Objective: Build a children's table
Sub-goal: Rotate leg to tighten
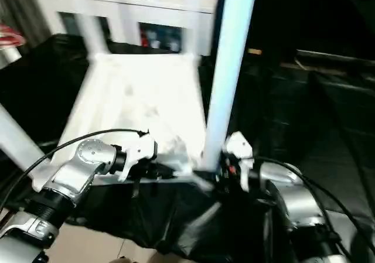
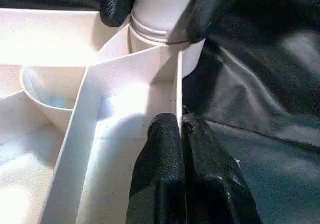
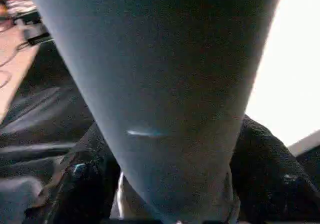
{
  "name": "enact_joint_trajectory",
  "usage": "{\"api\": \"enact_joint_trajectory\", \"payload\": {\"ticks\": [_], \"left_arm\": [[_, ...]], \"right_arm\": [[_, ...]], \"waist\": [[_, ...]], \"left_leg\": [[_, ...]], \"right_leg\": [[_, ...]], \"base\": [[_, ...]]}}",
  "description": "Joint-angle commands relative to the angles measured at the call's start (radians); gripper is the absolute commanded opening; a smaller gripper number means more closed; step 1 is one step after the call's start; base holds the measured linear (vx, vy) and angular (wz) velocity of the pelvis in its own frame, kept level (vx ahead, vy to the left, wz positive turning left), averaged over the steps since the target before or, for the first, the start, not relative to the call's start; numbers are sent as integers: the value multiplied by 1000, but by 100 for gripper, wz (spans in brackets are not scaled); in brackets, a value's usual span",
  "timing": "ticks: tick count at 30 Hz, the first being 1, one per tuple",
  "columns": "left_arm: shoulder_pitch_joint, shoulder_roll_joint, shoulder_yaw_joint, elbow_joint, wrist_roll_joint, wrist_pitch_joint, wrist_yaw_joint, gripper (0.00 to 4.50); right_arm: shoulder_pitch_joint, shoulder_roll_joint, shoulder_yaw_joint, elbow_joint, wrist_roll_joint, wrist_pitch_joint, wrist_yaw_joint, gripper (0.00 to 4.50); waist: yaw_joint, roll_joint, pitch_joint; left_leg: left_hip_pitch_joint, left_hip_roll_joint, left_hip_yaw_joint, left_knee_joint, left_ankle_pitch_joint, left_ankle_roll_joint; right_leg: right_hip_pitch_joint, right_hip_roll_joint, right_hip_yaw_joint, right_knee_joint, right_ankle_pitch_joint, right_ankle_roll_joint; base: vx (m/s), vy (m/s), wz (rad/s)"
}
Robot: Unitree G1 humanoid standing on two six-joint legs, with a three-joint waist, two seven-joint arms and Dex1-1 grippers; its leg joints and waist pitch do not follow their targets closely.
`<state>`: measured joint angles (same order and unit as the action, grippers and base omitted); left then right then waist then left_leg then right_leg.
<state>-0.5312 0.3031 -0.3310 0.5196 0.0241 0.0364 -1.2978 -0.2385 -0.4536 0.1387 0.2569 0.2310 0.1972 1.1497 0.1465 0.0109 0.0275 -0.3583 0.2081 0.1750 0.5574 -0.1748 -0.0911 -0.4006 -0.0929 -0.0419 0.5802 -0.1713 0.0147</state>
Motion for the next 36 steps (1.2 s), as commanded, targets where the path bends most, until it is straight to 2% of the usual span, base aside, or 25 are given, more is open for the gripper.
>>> {"api": "enact_joint_trajectory", "payload": {"ticks": [1,5,9,14,18,23,25,26,27,28,29,30,31,32,34,36], "left_arm": [[-47,0,4,8,-10,-21,2,0],[-60,20,7,24,-15,-35,-28,0],[-73,29,11,44,-14,-47,-35,0],[-72,27,8,52,-16,-56,-39,0],[-68,22,6,54,-19,-59,-39,0],[-59,10,20,48,-24,-47,0,0],[-58,-6,32,44,-18,-31,53,0],[-58,-27,41,43,-10,-18,109,0],[-55,-44,45,40,-6,-7,142,0],[-52,-56,44,38,-2,-3,161,0],[-52,-57,44,37,-2,-3,163,0],[-43,-80,40,34,8,4,197,0],[-39,-94,36,32,13,8,214,0],[-33,-112,29,26,22,17,237,0],[-28,-122,23,21,30,22,250,0],[-24,-132,16,18,37,25,261,0]], "right_arm": [[18,-5,61,-45,26,17,84,307],[24,-27,72,-69,38,37,118,307],[26,-25,77,-75,38,42,126,272],[34,-22,83,-82,40,48,128,245],[41,-22,86,-92,45,60,125,237],[55,-4,83,-90,37,55,91,234],[50,26,73,-68,18,54,26,233],[37,65,58,-25,-14,33,-62,233],[25,96,48,9,-37,30,-132,232],[15,117,43,36,-55,32,-184,229],[14,119,43,39,-57,32,-190,229],[-5,158,36,92,-91,29,-283,220],[-15,181,31,115,-105,27,-332,215],[-30,216,21,143,-116,34,-402,212],[-39,238,15,158,-123,41,-447,209],[-46,257,9,169,-129,45,-487,202]], "waist": [[-1,-5,-48],[1,-5,-50],[3,-5,-52],[2,-1,-51],[4,-2,-51],[5,-2,-51],[5,-4,-51],[3,-7,-49],[-3,-8,-47],[-9,-7,-42],[-12,-9,-42],[-20,-8,-38],[-26,-7,-38],[-41,-12,-35],[-51,-11,-34],[-59,-11,-33]], "left_leg": [[8,20,6,-61,-264,49],[5,19,6,-59,-236,53],[4,19,6,-56,-212,56],[5,21,4,-56,-236,48],[5,21,4,-57,-253,43],[3,21,3,-57,-248,39],[3,20,3,-57,-244,39],[2,19,3,-58,-247,36],[1,17,3,-61,-272,24],[3,15,0,-65,-310,8],[2,14,-1,-67,-318,2],[-3,12,-6,-72,-337,-10],[-3,11,-7,-73,-346,-16],[-4,7,-13,-76,-375,-25],[3,5,-13,-75,-401,-23],[6,3,-15,-74,-424,-13]], "right_leg": [[44,-36,24,-56,-184,-216],[46,-36,23,-50,-148,-225],[46,-37,22,-46,-113,-234],[45,-36,21,-46,-122,-238],[45,-38,22,-48,-146,-233],[46,-38,22,-49,-152,-226],[46,-39,22,-48,-150,-225],[44,-39,22,-49,-161,-221],[40,-41,22,-54,-209,-213],[39,-42,21,-61,-295,-193],[40,-44,21,-65,-332,-178],[41,-44,20,-70,-405,-148],[40,-44,19,-73,-429,-137],[41,-45,15,-82,-506,-104],[31,-44,16,-91,-550,-88],[27,-42,14,-99,-592,-71]], "base": [[0,0,0],[0,0,0],[0,0,0],[0,0,0],[0,0,0],[0,0,0],[0,0,0],[0,0,0],[0,0,0],[0,0,0],[-50,-10,-6],[-50,-10,-6],[0,0,0],[0,0,0],[0,0,0],[0,0,0]]}}
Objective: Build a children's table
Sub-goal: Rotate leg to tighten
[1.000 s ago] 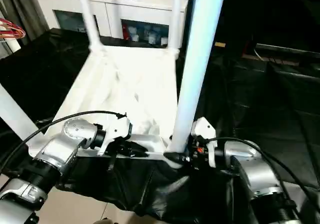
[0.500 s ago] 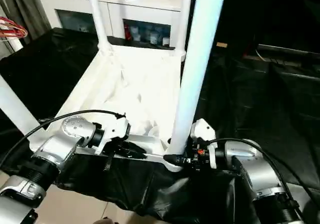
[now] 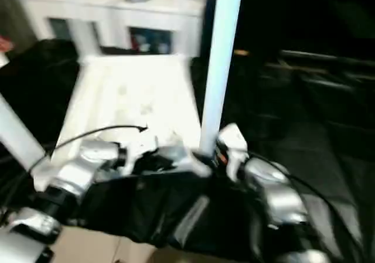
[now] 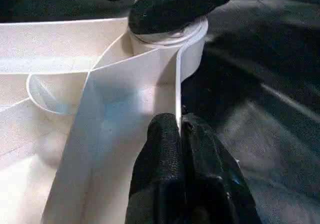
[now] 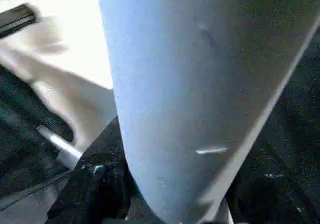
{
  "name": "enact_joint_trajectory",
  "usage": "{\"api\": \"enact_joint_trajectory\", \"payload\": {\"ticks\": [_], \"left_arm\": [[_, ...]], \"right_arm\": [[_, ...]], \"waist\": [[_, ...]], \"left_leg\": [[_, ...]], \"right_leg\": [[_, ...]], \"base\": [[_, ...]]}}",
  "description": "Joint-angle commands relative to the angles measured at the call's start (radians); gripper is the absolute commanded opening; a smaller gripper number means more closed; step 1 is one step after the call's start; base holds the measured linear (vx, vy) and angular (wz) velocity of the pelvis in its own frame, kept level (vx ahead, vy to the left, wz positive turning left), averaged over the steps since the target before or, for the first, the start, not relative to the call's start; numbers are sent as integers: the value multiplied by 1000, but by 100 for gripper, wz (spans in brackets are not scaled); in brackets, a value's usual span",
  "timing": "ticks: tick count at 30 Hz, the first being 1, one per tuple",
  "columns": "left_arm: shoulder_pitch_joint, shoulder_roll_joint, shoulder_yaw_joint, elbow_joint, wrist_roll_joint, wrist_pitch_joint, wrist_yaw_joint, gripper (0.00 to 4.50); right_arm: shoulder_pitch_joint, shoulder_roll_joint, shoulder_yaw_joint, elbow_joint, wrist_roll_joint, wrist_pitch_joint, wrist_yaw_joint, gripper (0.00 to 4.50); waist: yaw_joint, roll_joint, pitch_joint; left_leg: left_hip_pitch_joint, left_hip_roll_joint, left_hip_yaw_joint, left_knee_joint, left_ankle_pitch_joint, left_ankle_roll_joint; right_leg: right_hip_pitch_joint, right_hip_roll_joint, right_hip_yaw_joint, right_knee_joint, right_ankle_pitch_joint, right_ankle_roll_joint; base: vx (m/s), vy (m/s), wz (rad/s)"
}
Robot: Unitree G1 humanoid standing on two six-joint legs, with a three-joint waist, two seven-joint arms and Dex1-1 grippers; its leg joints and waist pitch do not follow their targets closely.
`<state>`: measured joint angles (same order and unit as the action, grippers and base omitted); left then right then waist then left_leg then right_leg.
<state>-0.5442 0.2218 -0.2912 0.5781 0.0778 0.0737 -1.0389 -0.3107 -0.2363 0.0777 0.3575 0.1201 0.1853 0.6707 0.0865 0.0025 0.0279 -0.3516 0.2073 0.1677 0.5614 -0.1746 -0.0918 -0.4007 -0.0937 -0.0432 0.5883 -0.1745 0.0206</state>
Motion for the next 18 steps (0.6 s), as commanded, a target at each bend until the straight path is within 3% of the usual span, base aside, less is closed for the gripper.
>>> {"api": "enact_joint_trajectory", "payload": {"ticks": [1,7,8,9,12,14,18], "left_arm": [[0,-89,-44,-55,1,9,49,0],[13,-156,-86,-87,38,49,121,0],[11,-163,-84,-89,34,54,127,0],[9,-164,-83,-88,33,55,129,0],[6,-162,-81,-87,31,57,130,0],[8,-140,-73,-94,29,54,103,0],[13,-101,-62,-111,5,35,34,0]], "right_arm": [[7,101,55,100,-31,59,-94,202],[-16,189,54,143,-60,21,-201,202],[-15,196,57,140,-55,19,-195,255],[-14,198,55,137,-47,21,-189,269],[-9,194,50,124,-37,27,-184,286],[2,163,52,98,-64,8,-160,311],[21,102,53,55,-39,-15,-72,326]], "waist": [[2,1,-33],[-14,7,-32],[-17,11,-32],[-19,9,-33],[-17,11,-37],[-16,12,-37],[-9,11,-40]], "left_leg": [[1,5,-8,-79,-428,-12],[1,6,-15,-88,-474,-23],[10,5,-12,-85,-503,-17],[9,5,-12,-85,-504,-12],[11,7,-8,-85,-491,-8],[3,8,-7,-87,-468,-6],[0,10,-2,-84,-420,3]], "right_leg": [[25,-41,16,-108,-588,-76],[26,-37,8,-113,-567,-79],[18,-34,10,-118,-561,-85],[20,-33,11,-116,-538,-93],[19,-32,15,-112,-479,-113],[26,-31,18,-105,-423,-130],[33,-31,22,-94,-342,-154]], "base": [[0,0,0],[0,0,0],[0,0,0],[0,0,0],[0,0,0],[0,0,0],[0,0,0]]}}
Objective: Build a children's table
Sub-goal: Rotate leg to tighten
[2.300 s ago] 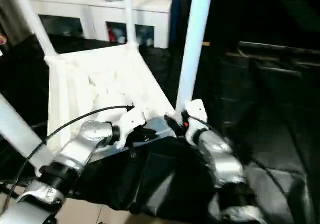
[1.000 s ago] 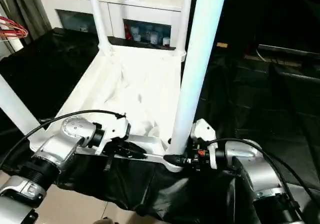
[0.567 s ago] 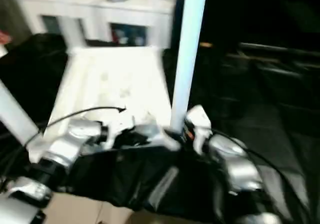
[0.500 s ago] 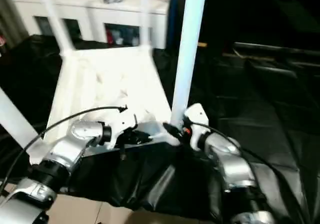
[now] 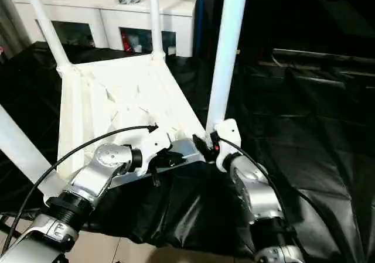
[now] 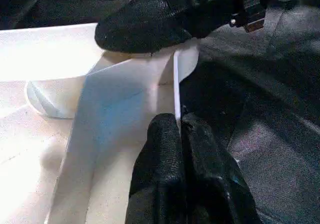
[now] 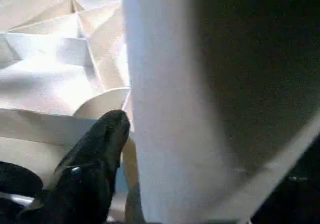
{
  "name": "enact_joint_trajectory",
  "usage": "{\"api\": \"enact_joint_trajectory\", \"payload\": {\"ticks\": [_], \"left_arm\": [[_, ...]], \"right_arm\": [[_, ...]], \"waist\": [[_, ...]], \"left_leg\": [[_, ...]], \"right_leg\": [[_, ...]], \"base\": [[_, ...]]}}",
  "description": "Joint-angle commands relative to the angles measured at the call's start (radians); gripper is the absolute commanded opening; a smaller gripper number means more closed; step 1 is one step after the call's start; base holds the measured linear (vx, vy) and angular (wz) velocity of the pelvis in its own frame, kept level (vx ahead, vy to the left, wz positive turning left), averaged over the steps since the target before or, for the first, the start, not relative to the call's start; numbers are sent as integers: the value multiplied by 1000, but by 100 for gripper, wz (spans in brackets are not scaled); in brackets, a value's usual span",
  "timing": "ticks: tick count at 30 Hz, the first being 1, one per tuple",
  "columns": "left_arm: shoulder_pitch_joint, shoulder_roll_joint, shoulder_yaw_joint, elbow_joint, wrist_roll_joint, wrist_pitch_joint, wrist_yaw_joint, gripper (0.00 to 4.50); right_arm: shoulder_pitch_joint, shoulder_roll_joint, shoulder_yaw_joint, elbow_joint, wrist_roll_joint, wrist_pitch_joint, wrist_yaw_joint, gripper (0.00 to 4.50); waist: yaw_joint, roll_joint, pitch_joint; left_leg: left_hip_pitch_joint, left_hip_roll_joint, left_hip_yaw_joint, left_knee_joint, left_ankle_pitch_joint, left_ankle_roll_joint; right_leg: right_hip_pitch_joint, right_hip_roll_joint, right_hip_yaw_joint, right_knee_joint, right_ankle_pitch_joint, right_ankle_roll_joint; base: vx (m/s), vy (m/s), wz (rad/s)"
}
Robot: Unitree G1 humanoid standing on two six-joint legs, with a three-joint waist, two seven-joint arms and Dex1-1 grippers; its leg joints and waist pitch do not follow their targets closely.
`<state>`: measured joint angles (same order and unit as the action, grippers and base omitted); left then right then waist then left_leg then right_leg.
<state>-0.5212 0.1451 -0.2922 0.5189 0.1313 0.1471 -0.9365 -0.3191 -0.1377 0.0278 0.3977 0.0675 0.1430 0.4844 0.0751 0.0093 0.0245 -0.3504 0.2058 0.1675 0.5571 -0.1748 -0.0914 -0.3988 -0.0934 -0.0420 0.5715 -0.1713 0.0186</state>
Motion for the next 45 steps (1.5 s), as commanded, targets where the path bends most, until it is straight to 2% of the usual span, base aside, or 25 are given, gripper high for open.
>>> {"api": "enact_joint_trajectory", "payload": {"ticks": [1,4,5,6,7,8,10,11,13,15,19,22,24,30,39,41,43,44,45], "left_arm": [[-7,-12,-58,-58,-59,-41,-93,0],[-4,5,-55,-69,-73,-42,-127,0],[1,25,-53,-83,-92,-51,-171,0],[3,36,-52,-90,-102,-52,-194,0],[4,37,-52,-91,-103,-52,-197,0],[5,56,-49,-98,-113,-55,-229,0],[5,77,-38,-99,-123,-57,-267,0],[3,85,-34,-96,-124,-60,-277,0],[-3,105,-31,-86,-129,-67,-298,0],[-13,135,-31,-73,-137,-80,-333,0],[-22,155,-31,-61,-137,-91,-356,0],[-37,180,-28,-39,-137,-109,-385,0],[-47,191,-24,-26,-139,-118,-403,0],[-59,202,-26,-6,-139,-133,-412,0],[-51,184,-18,-4,-141,-132,-376,0],[-48,176,-10,-6,-138,-123,-339,0],[-46,164,-3,-5,-135,-120,-301,0],[-42,146,3,-8,-129,-109,-260,0],[-42,146,3,-8,-129,-109,-260,0]], "right_arm": [[37,-18,106,-3,25,28,153,326],[47,-49,112,-27,35,19,205,326],[64,-92,120,-68,65,19,292,326],[72,-115,124,-89,80,21,336,326],[73,-118,125,-91,82,22,343,326],[88,-163,135,-128,106,28,426,326],[104,-214,144,-161,122,31,518,326],[107,-229,147,-169,127,34,544,326],[113,-261,153,-188,145,47,603,326],[118,-303,166,-218,171,72,679,326],[119,-327,179,-233,179,80,719,326],[116,-350,187,-247,193,91,765,326],[115,-358,189,-255,202,101,786,326],[116,-361,191,-263,217,127,796,281],[121,-337,180,-256,204,134,748,222],[115,-318,175,-227,182,119,692,212],[109,-297,172,-197,158,100,640,207],[97,-263,161,-153,127,92,554,205],[97,-263,161,-153,127,92,554,205]], "waist": [[5,4,-37],[16,3,-40],[17,3,-41],[20,-1,-45],[24,1,-48],[23,0,-49],[34,3,-50],[36,3,-49],[45,4,-48],[52,3,-45],[62,2,-43],[67,1,-44],[69,1,-46],[69,3,-49],[70,0,-48],[68,0,-46],[63,-2,-44],[62,-8,-42],[60,-6,-41]], "left_leg": [[-1,12,-1,-79,-414,6],[0,14,6,-73,-374,24],[0,14,8,-72,-361,26],[-5,14,7,-69,-318,37],[-4,15,9,-64,-272,50],[-6,15,10,-61,-248,55],[-4,17,12,-53,-200,85],[-7,17,12,-53,-192,91],[-6,20,14,-53,-191,94],[-3,22,14,-56,-231,81],[-1,24,14,-61,-274,58],[2,23,14,-60,-270,49],[-3,23,13,-59,-247,51],[-5,23,13,-54,-219,60],[-5,21,13,-54,-224,50],[-6,21,12,-55,-237,42],[-6,19,11,-59,-273,28],[-6,18,11,-60,-280,26],[-4,18,10,-63,-292,16]], "right_leg": [[32,-32,21,-77,-337,-154],[32,-31,26,-68,-262,-182],[34,-32,26,-66,-248,-189],[43,-33,25,-59,-206,-197],[42,-31,25,-53,-139,-215],[43,-31,24,-48,-105,-225],[45,-29,22,-38,-15,-253],[47,-27,21,-37,-8,-257],[47,-29,19,-35,-21,-266],[45,-31,20,-40,-98,-255],[41,-35,23,-48,-184,-232],[39,-34,25,-48,-194,-222],[41,-35,24,-43,-165,-224],[42,-33,21,-35,-100,-245],[43,-36,22,-37,-136,-235],[42,-37,22,-39,-157,-230],[38,-39,23,-46,-226,-212],[39,-39,22,-49,-251,-203],[36,-41,24,-53,-297,-190]], "base": [[0,0,0],[0,0,0],[0,0,0],[0,0,0],[50,-16,4],[0,0,0],[0,0,0],[0,0,0],[0,0,0],[0,0,0],[0,0,0],[0,0,0],[0,0,0],[0,0,0],[0,0,0],[0,0,0],[0,0,0],[0,0,0],[0,0,0]]}}
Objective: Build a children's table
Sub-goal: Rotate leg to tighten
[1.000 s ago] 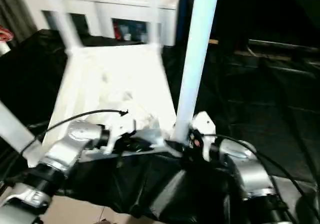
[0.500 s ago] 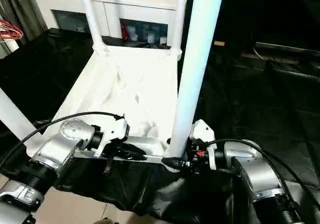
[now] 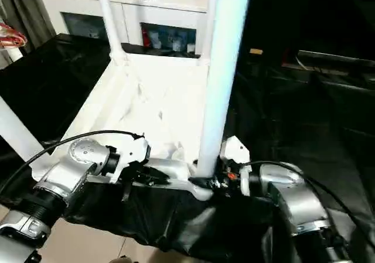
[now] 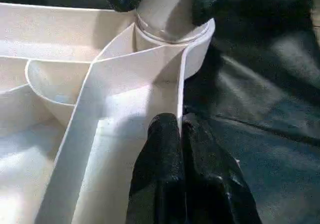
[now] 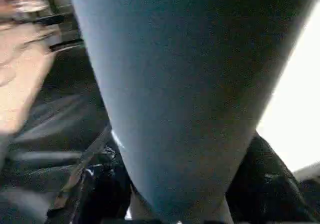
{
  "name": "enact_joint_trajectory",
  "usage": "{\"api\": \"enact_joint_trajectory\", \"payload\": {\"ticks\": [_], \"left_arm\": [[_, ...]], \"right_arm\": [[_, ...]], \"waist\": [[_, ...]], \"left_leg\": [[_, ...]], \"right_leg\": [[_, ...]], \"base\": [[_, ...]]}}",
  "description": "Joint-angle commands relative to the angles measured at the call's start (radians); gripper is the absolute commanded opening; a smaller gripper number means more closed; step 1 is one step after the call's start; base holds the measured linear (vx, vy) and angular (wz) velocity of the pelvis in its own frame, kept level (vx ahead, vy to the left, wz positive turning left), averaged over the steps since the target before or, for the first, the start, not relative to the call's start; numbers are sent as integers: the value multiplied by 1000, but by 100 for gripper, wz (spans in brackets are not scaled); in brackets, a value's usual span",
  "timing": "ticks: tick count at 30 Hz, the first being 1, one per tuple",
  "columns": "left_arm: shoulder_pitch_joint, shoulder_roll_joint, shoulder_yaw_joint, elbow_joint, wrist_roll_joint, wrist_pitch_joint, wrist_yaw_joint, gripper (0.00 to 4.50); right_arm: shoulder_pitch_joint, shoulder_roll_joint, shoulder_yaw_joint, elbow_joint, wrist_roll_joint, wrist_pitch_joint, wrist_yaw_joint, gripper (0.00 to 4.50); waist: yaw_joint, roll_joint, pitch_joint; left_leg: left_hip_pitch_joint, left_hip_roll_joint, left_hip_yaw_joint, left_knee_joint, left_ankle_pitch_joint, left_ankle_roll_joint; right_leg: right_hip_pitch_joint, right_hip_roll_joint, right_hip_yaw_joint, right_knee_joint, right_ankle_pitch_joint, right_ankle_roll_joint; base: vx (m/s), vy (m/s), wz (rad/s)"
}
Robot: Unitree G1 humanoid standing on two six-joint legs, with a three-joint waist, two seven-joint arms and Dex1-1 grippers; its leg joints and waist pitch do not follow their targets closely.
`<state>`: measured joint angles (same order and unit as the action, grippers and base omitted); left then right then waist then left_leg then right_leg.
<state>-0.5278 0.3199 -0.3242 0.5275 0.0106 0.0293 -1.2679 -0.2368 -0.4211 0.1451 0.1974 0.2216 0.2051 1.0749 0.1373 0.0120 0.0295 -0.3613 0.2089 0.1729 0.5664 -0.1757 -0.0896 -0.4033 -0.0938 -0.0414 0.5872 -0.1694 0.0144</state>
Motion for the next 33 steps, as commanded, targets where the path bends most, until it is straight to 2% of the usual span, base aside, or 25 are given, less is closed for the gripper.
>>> {"api": "enact_joint_trajectory", "payload": {"ticks": [1,2,3,4,6,9,12,16,18,19,20,21,23,24,26,28,30,32,33], "left_arm": [[-31,-54,37,-19,1,23,120,0],[-31,-56,38,-19,1,24,124,0],[-29,-70,38,-19,7,30,149,0],[-25,-87,35,-22,13,37,175,0],[-17,-123,22,-32,25,53,226,0],[-9,-171,-4,-43,38,71,274,0],[-11,-207,-20,-40,68,75,322,0],[-15,-264,-49,-26,104,89,395,0],[-10,-280,-64,-31,115,95,408,0],[-9,-281,-64,-33,116,97,409,0],[-8,-280,-66,-34,116,98,409,0],[-6,-272,-62,-35,115,98,404,0],[-5,-266,-59,-36,114,96,398,0],[-4,-259,-55,-38,114,95,390,0],[-1,-243,-43,-42,110,90,373,0],[0,-233,-37,-43,106,82,358,0],[6,-194,-25,-52,81,55,294,0],[9,-177,-18,-62,62,52,259,0],[12,-163,-15,-70,49,46,230,0]], "right_arm": [[-11,68,23,119,-62,22,-156,203],[-13,72,21,124,-64,21,-166,199],[-24,95,10,156,-76,18,-219,198],[-34,122,1,183,-88,17,-277,197],[-46,178,-12,215,-97,12,-367,196],[-56,252,-18,238,-103,15,-447,196],[-69,302,-16,263,-121,6,-515,195],[-92,369,-4,311,-150,2,-609,195],[-98,383,19,323,-186,-37,-629,195],[-99,381,22,324,-194,-44,-631,195],[-100,380,18,326,-192,-51,-627,250],[-97,377,-4,317,-170,-54,-608,264],[-94,373,-14,305,-154,-51,-590,270],[-90,366,-16,293,-147,-53,-571,284],[-80,337,-4,273,-154,-70,-535,300],[-71,317,3,254,-150,-81,-499,300],[-42,254,11,188,-109,-84,-377,300],[-29,220,17,160,-89,-84,-314,300],[-21,194,18,140,-70,-75,-267,300]], "waist": [[-7,-12,-43],[-10,-10,-41],[-25,-13,-39],[-30,-13,-38],[-43,-15,-37],[-52,-12,-36],[-56,-11,-36],[-65,-6,-34],[-66,-6,-34],[-68,-7,-35],[-69,-6,-35],[-70,-6,-34],[-72,-6,-34],[-70,-6,-40],[-69,-6,-38],[-65,-6,-40],[-60,-8,-42],[-50,-7,-46],[-50,-11,-46]], "left_leg": [[3,13,2,-75,-303,7],[3,13,0,-77,-314,-2],[1,8,-5,-82,-349,-18],[1,7,-7,-82,-359,-18],[5,5,-10,-81,-387,-24],[3,4,-12,-83,-397,-18],[10,4,-12,-84,-419,-16],[11,4,-14,-89,-448,-22],[18,2,-13,-85,-471,-18],[16,2,-14,-86,-473,-13],[15,2,-14,-87,-479,-9],[15,2,-14,-87,-482,-7],[15,2,-13,-87,-486,-3],[16,3,-11,-84,-467,-1],[9,4,-9,-87,-450,4],[10,7,-6,-85,-429,9],[6,8,-5,-85,-400,18],[9,11,2,-80,-353,38],[6,11,2,-79,-337,43]], "right_leg": [[43,-42,23,-74,-345,-166],[41,-42,22,-74,-371,-160],[41,-43,18,-82,-454,-127],[42,-42,16,-85,-480,-115],[33,-41,15,-95,-531,-94],[33,-40,13,-100,-553,-83],[27,-35,13,-105,-546,-81],[26,-34,10,-106,-538,-86],[20,-34,11,-114,-563,-78],[22,-34,12,-113,-552,-80],[22,-32,12,-112,-544,-81],[22,-32,12,-113,-543,-81],[21,-32,12,-113,-544,-84],[21,-33,16,-109,-504,-95],[26,-30,17,-103,-456,-110],[28,-30,20,-98,-404,-128],[36,-30,20,-93,-353,-142],[36,-31,25,-83,-262,-174],[40,-30,24,-81,-245,-181]], "base": [[0,0,0],[0,0,0],[0,0,0],[0,0,0],[0,0,0],[0,0,0],[0,0,0],[0,0,0],[0,0,0],[0,0,0],[0,0,0],[0,0,0],[0,0,0],[0,0,0],[0,0,0],[0,0,0],[0,0,0],[25,-6,2],[51,-11,5]]}}
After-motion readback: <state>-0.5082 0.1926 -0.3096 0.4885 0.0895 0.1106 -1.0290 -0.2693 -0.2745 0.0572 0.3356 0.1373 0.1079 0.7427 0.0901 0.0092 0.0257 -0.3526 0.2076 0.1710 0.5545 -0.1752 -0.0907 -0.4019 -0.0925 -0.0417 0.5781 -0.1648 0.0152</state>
